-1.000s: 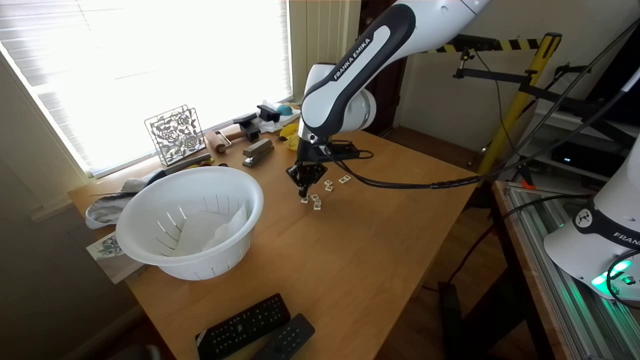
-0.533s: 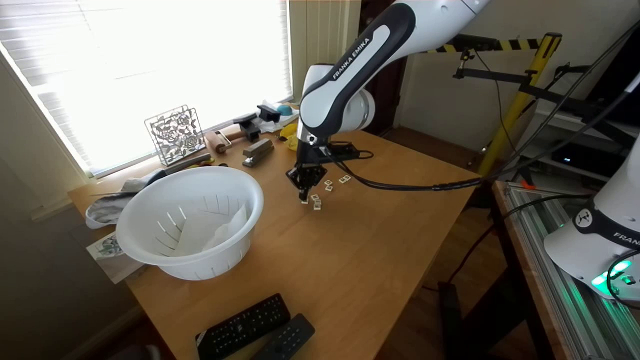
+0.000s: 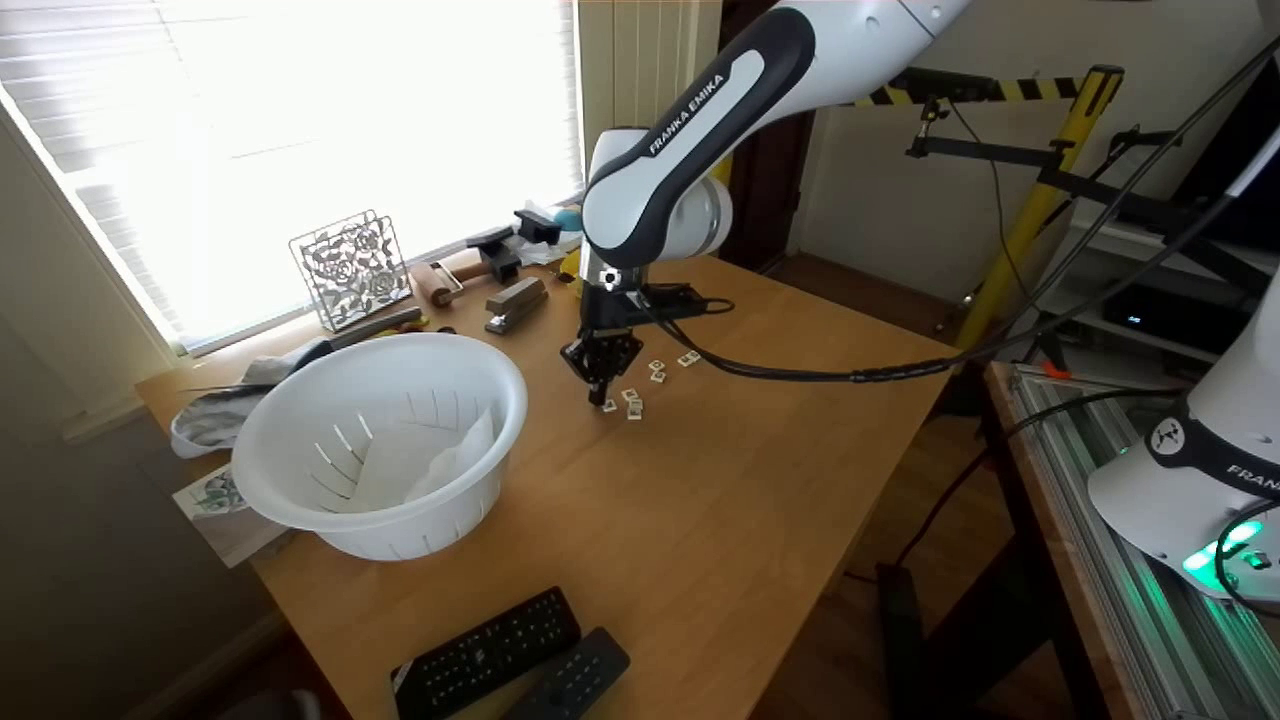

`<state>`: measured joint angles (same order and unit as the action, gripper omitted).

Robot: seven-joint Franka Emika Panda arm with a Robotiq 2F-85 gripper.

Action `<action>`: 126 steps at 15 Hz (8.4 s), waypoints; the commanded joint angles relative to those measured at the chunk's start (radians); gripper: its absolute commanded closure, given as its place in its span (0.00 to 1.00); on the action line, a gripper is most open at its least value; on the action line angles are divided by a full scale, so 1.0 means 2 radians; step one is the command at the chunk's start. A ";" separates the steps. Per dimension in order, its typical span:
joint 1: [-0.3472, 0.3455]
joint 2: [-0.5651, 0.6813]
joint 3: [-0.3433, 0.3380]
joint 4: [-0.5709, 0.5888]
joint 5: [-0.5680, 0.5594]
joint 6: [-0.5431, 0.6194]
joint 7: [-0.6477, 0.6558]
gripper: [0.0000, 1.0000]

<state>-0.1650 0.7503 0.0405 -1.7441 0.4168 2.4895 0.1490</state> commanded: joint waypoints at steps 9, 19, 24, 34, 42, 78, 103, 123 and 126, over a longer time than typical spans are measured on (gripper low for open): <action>0.008 -0.007 -0.008 0.000 -0.007 0.017 -0.009 1.00; 0.008 0.000 -0.010 -0.003 -0.010 0.023 -0.007 1.00; 0.004 0.004 -0.013 -0.005 -0.009 0.018 -0.007 1.00; 0.006 -0.007 -0.017 -0.030 -0.007 0.035 -0.006 1.00; 0.010 -0.010 -0.028 -0.045 -0.018 0.049 -0.008 1.00; 0.013 -0.020 -0.033 -0.083 -0.075 0.088 -0.041 1.00; 0.014 -0.044 -0.033 -0.126 -0.070 0.117 -0.036 1.00; 0.001 -0.058 -0.011 -0.162 -0.063 0.188 -0.039 1.00; -0.003 -0.057 -0.005 -0.160 -0.060 0.186 -0.041 1.00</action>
<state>-0.1511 0.6206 0.0016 -2.0469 0.2839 2.8377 0.0754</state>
